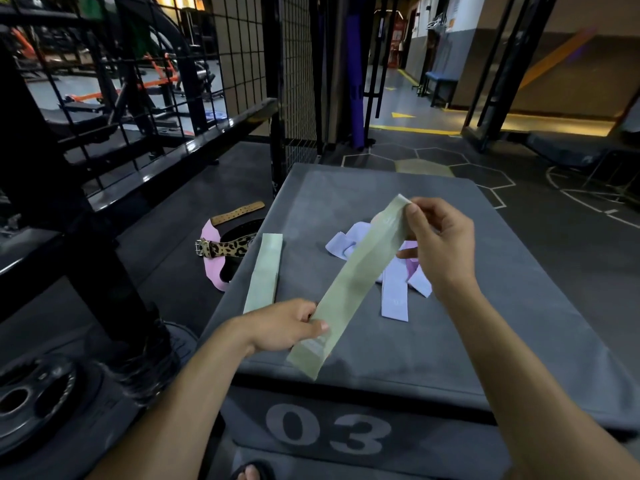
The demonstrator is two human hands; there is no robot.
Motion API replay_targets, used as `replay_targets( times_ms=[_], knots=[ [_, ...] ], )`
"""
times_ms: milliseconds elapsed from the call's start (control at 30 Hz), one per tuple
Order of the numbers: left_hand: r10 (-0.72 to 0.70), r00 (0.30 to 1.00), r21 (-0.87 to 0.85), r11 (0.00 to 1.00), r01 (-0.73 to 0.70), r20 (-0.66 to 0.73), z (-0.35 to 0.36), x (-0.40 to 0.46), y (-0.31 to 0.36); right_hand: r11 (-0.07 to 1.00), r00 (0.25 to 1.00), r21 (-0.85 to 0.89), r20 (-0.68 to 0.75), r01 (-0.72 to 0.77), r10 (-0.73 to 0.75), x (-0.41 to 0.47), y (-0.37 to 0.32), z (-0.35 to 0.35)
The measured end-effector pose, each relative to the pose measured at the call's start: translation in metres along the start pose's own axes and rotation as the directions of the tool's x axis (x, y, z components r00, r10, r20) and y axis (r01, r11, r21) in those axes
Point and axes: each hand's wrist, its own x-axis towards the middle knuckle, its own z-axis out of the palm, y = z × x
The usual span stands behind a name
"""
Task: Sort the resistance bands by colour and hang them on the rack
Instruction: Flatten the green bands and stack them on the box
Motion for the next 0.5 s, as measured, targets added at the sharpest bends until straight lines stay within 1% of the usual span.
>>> replay_targets(
  times_ms=[100, 233, 300, 400, 500],
  knots=[
    [-0.005, 0.997, 0.018, 1.000, 0.006, -0.072, -0.004, -0.009, 0.001, 0.999, 0.999, -0.028, 0.010, -0.038, 0.038, 0.011, 0.002, 0.001],
    [-0.077, 0.989, -0.157, 0.986, 0.057, -0.124, -0.014, -0.020, -0.011, 0.986, 0.989, -0.105, 0.060, -0.126, 0.133, 0.031, 0.013, 0.012],
    [-0.105, 0.982, -0.170, 0.982, 0.078, -0.154, -0.020, -0.025, -0.016, 0.978, 0.984, -0.138, 0.068, -0.156, 0.166, 0.045, 0.018, 0.022],
    [-0.132, 0.960, -0.135, 0.986, 0.100, -0.249, -0.031, -0.032, -0.022, 0.969, 0.980, -0.180, 0.074, -0.167, 0.182, 0.067, 0.027, 0.043],
    [-0.150, 0.923, -0.187, 0.978, 0.087, -0.355, -0.046, -0.036, -0.030, 0.961, 0.973, -0.232, 0.135, -0.152, 0.187, 0.082, 0.039, 0.068]
  ],
)
